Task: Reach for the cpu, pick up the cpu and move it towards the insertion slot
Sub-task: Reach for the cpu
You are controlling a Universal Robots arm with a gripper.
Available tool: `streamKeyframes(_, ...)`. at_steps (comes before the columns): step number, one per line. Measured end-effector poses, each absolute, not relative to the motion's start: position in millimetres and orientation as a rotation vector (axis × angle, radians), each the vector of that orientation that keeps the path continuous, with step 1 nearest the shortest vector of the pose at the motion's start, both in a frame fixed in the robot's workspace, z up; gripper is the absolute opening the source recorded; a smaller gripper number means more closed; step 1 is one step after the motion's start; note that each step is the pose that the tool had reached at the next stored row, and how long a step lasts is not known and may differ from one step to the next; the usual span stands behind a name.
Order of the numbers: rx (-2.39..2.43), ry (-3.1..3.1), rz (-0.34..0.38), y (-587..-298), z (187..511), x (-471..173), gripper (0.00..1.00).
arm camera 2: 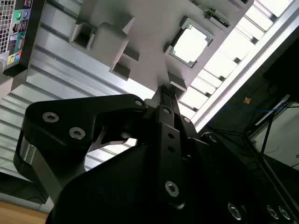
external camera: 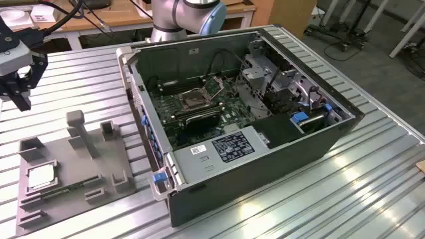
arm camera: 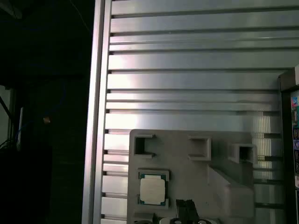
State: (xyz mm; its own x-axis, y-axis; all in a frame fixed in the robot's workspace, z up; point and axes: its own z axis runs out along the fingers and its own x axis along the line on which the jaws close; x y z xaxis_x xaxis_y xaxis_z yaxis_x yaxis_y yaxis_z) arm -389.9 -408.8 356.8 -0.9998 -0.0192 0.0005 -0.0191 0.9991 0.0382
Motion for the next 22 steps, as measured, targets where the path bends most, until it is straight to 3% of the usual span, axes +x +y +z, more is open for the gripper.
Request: streamKeyframes(22, 0.03, -3.141, -0.06, -408.8, 353.4, -392.4, 0.1)
